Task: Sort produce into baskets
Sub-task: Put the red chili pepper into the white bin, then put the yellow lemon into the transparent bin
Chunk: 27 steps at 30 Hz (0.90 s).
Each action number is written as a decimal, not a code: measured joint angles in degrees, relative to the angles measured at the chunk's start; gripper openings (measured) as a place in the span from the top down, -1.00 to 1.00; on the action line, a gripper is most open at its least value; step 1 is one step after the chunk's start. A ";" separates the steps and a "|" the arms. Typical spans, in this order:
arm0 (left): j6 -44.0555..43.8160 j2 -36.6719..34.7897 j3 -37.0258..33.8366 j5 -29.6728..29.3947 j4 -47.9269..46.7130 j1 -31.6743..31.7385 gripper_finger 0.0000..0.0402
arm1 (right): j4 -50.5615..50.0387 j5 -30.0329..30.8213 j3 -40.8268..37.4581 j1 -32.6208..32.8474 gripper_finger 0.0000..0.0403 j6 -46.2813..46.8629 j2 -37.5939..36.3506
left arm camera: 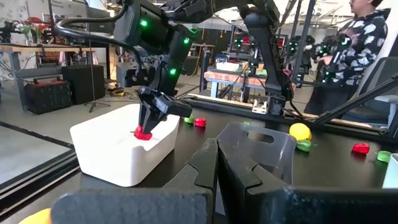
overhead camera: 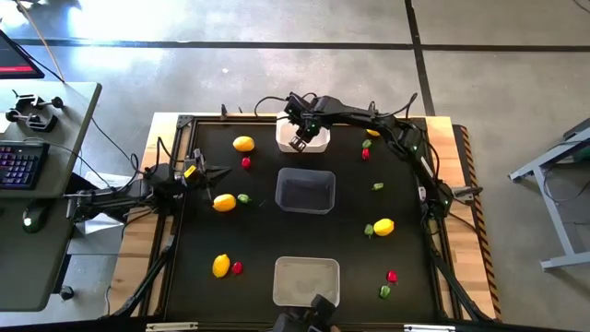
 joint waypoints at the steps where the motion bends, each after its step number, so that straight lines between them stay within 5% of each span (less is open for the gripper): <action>1: 0.00 0.00 0.00 0.00 0.01 0.00 1.00 | 0.00 1.01 0.00 0.25 0.50 -0.30 0.00; 7: 0.00 0.01 0.00 0.00 0.01 0.02 1.00 | -0.25 3.20 0.23 1.80 0.13 -4.72 0.00; 11: 0.00 -0.01 -0.01 0.00 0.00 0.01 1.00 | -4.16 5.00 3.30 3.19 0.06 -6.84 0.00; 15: 0.00 -0.01 0.00 0.00 -0.01 0.02 1.00 | -11.33 8.80 9.28 5.71 0.25 -6.98 0.00; 21: 0.00 0.00 0.00 0.00 0.00 0.02 1.00 | -17.88 11.64 15.91 8.69 0.91 -8.41 -0.17; 27: 0.00 0.01 0.00 0.00 0.00 0.01 1.00 | -16.55 12.27 15.67 8.74 0.97 -6.97 -0.17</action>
